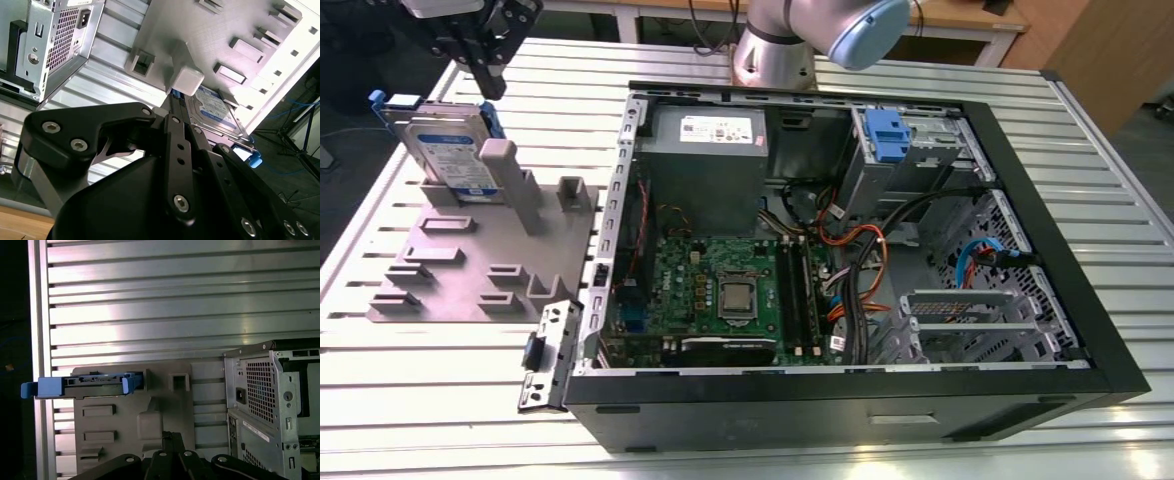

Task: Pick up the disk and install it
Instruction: 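Reach for the disk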

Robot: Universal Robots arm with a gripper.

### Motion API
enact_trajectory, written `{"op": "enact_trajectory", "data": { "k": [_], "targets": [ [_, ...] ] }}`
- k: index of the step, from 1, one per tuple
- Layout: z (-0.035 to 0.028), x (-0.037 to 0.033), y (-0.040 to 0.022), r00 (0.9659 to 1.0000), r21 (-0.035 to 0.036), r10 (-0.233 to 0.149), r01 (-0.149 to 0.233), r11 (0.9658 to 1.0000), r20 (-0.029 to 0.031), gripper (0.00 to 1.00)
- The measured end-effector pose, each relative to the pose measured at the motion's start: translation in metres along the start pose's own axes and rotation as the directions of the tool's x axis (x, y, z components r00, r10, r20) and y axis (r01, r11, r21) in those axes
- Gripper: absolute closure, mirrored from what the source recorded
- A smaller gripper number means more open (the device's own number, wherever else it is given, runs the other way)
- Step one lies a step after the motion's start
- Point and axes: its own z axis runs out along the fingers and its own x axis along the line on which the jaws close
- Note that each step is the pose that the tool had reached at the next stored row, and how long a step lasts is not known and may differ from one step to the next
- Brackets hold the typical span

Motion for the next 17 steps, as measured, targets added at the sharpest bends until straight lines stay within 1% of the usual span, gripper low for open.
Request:
{"op": "enact_trajectory", "data": {
  "k": [17],
  "targets": [
    [0.0, 0.0024, 0.0001, 1.0, 0.0, 0.0, 0.0, 1.0, 0.0, 0.89]
  ]
}}
